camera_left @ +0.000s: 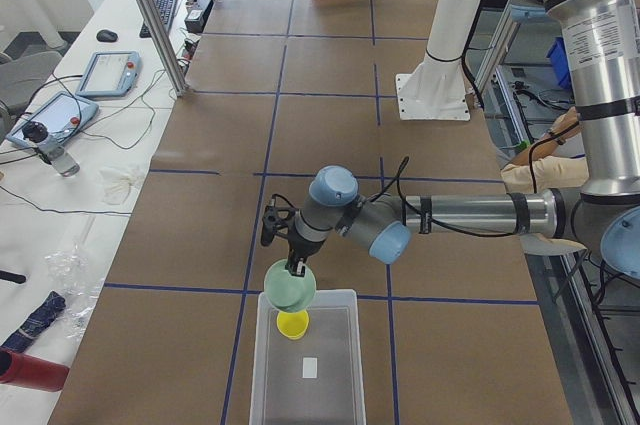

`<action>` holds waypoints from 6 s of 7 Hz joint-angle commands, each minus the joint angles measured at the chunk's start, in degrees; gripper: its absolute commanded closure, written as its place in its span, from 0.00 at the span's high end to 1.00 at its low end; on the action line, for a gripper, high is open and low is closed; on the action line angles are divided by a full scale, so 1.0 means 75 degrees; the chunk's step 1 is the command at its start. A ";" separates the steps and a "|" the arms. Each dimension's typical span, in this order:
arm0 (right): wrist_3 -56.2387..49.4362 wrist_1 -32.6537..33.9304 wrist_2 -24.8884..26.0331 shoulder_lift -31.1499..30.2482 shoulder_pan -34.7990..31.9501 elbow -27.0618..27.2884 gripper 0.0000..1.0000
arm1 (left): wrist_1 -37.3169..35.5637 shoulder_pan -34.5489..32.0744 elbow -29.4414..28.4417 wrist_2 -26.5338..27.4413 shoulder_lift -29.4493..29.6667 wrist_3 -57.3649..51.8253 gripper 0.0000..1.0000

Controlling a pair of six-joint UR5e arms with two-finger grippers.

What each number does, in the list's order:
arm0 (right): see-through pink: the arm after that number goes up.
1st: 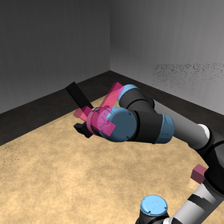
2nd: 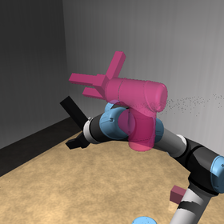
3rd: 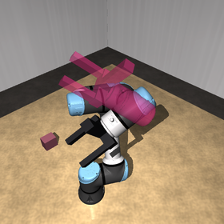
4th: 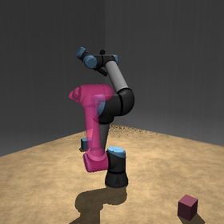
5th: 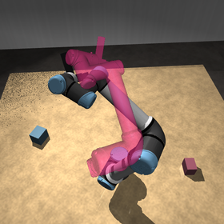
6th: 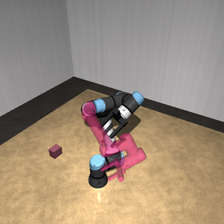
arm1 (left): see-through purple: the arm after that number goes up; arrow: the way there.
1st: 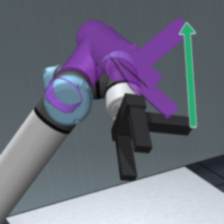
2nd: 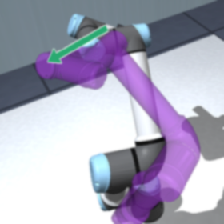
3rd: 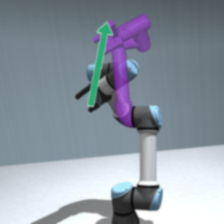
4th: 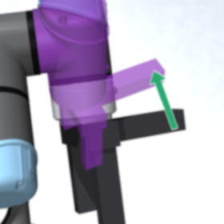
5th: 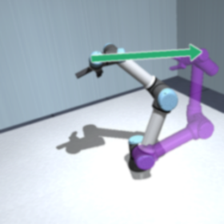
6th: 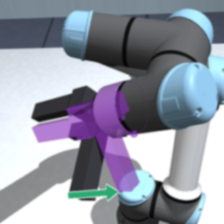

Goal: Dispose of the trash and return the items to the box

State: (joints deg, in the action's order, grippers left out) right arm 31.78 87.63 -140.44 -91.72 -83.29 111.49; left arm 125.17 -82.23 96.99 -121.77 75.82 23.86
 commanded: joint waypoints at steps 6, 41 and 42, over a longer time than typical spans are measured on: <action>-0.0019 0.0035 0.0186 -0.0040 0.0042 0.0029 1.00 | -0.0366 -0.0696 -0.3063 0.0476 0.1270 -0.1986 0.00; -0.2879 0.0000 0.0726 -0.0426 -0.0063 -0.1517 1.00 | -0.4573 -0.0766 0.0924 -0.1765 0.0953 -0.4364 1.00; -0.2832 -0.0001 0.0725 -0.0380 -0.0063 -0.1530 1.00 | -0.4515 -0.0754 0.0816 -0.1776 0.0941 -0.4365 1.00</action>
State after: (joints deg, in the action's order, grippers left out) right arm 10.22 87.65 -134.94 -94.73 -83.77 100.34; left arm 91.81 -87.99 103.99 -135.17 82.90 -8.85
